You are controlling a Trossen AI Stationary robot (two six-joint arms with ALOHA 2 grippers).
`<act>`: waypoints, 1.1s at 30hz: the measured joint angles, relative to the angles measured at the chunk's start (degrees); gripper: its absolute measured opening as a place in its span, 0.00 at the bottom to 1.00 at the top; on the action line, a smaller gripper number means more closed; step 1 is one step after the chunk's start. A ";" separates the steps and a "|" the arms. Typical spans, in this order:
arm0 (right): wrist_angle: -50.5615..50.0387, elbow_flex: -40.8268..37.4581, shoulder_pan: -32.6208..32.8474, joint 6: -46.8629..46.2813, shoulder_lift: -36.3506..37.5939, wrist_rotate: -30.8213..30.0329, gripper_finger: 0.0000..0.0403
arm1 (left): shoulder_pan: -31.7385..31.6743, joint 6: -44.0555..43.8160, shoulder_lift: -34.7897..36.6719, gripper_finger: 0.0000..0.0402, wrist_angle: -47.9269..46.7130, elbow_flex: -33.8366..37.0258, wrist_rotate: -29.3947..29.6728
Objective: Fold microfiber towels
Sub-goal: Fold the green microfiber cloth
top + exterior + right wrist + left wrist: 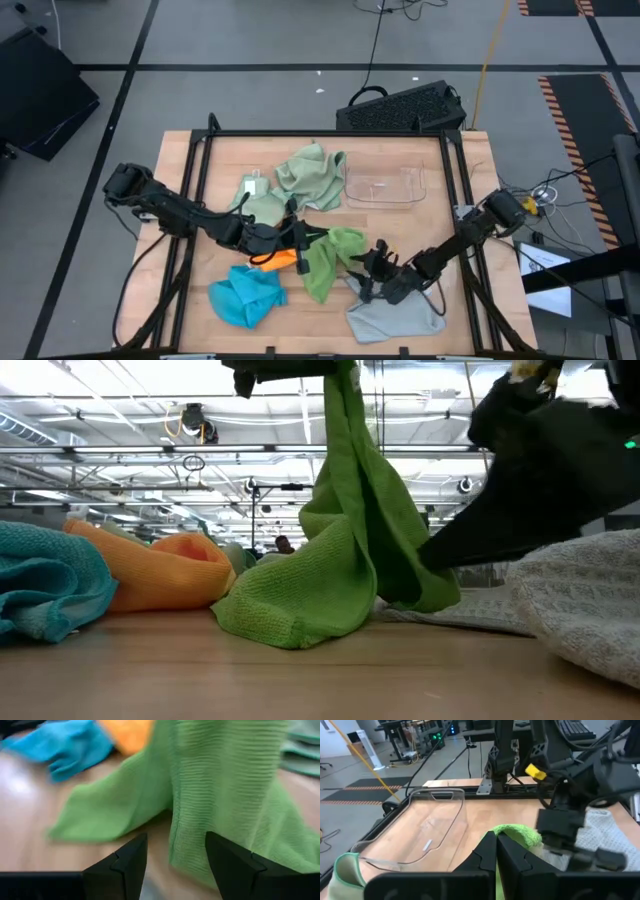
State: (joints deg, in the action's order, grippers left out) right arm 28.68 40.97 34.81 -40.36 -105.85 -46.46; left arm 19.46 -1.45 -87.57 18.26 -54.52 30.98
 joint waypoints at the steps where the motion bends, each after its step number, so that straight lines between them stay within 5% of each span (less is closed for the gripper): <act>1: -0.95 0.46 -0.44 -1.23 -0.74 -1.67 0.48 | 0.00 -0.04 0.00 0.02 0.25 0.00 -0.11; 7: -3.06 1.21 -3.54 -4.24 -2.57 -4.09 0.41 | 0.00 -0.38 -0.02 0.02 2.68 0.00 -4.74; 15: -14.19 1.16 -3.96 -3.33 2.31 0.60 0.03 | 1.85 1.54 3.25 0.02 2.88 0.00 -10.78; 24: -17.78 1.19 -2.45 11.57 20.77 15.77 0.01 | 4.37 0.00 8.26 0.02 3.65 0.00 -20.08; 33: -22.14 1.19 -0.87 19.45 37.98 32.03 0.01 | 13.74 -0.74 7.26 0.02 14.25 0.04 -15.13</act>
State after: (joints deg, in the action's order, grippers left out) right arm 6.54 42.15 33.93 -20.91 -67.87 -14.43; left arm 33.21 -2.19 -80.31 32.51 -54.48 15.86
